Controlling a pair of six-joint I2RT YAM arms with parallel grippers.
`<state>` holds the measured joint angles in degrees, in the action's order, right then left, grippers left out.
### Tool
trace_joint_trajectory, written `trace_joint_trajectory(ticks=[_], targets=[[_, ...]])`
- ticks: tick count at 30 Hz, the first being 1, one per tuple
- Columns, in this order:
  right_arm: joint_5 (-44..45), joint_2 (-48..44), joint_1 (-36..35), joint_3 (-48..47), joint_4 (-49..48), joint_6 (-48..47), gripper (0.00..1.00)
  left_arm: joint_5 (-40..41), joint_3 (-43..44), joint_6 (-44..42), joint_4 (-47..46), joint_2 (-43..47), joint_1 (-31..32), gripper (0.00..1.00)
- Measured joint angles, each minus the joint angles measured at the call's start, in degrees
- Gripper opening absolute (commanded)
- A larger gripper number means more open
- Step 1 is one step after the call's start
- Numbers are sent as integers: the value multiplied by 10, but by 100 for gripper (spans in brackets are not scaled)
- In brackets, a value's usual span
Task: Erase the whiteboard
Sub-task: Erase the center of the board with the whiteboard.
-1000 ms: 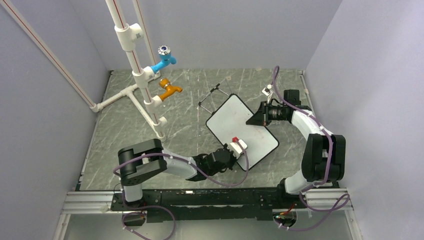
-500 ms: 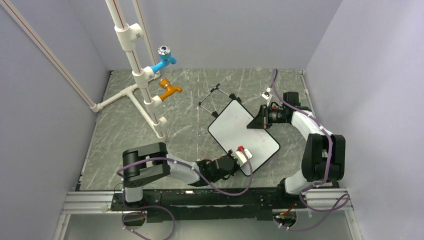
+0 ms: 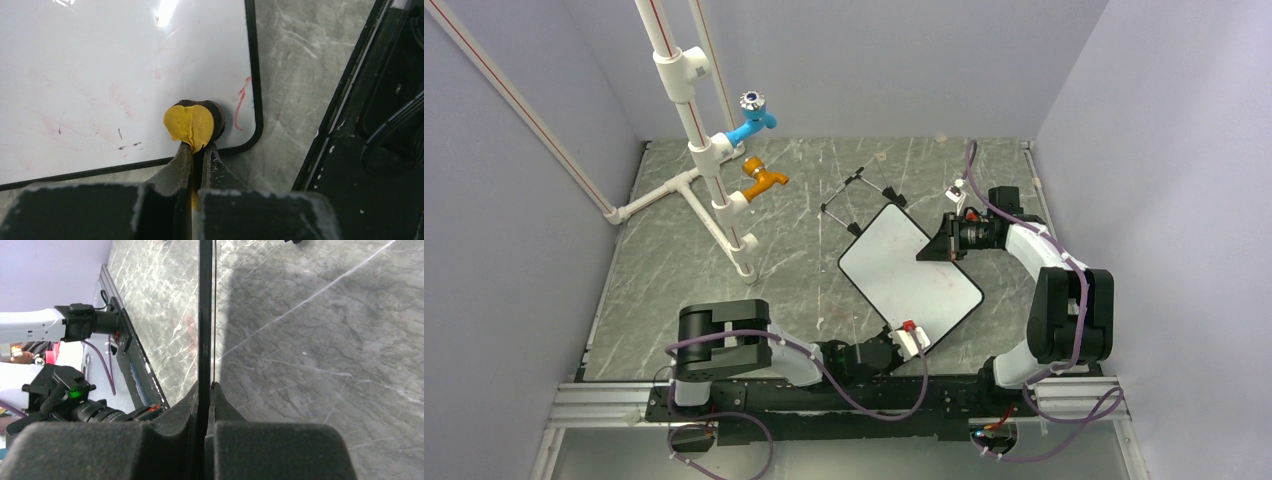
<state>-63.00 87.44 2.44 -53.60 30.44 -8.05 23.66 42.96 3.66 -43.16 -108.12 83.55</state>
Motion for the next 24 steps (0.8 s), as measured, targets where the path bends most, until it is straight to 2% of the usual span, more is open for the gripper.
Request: trace_joint_trajectory(ticks=[24], targets=[[-5,0,4,0,0,-5,0,-54,173,-48,101,-39,1,0]])
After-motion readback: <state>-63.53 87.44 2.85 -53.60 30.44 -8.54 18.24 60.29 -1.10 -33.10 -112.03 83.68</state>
